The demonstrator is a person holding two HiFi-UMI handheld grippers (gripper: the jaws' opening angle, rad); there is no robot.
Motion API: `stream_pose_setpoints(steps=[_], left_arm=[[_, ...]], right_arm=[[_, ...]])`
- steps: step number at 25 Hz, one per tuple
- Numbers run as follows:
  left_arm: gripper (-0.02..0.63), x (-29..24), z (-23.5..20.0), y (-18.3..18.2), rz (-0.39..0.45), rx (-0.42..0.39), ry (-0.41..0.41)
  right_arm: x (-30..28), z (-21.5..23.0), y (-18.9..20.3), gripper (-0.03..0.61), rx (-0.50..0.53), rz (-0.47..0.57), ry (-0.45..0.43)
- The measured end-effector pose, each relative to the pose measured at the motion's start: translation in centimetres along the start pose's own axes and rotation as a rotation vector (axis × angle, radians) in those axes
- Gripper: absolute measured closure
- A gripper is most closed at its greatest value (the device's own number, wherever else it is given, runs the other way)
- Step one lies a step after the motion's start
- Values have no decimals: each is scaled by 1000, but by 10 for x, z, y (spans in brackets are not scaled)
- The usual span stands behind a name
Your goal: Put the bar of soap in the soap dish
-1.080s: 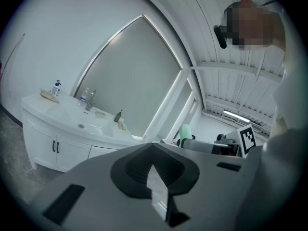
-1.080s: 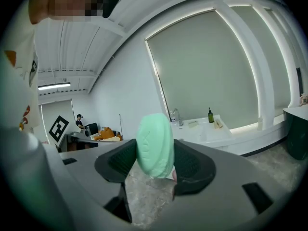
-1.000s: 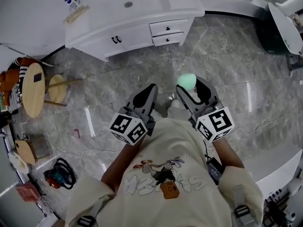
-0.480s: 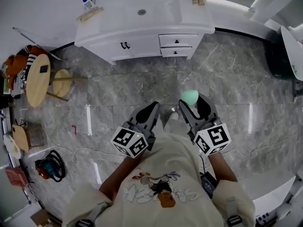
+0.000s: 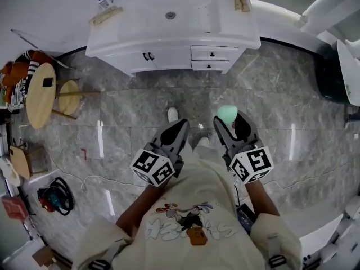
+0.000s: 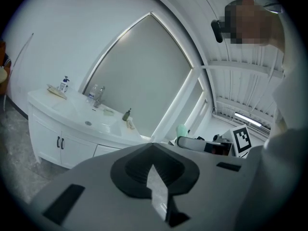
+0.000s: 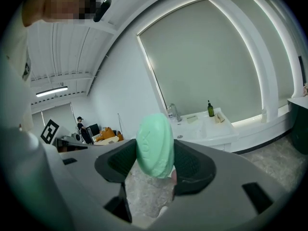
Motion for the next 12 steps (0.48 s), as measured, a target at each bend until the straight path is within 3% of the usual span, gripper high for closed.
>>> stream_pose_setpoints(steps=[5,12], left_arm=[[606,-15,-52,-41,34,10,9],[606,-19,-128,-109,65,-9,25]], right_arm=[[-52,-11,-25,338,32,-4,-15],[-138,-33,-56,337,3,-35,15]])
Point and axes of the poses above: the fingertips, and each gripper's own axes: x backward along the fingers, z to its right, y out of its underside, the point moved 9 cm from there along x, backward along the fingers, and after that the axes turned 9 degrees about y, right-handed, at the moved point
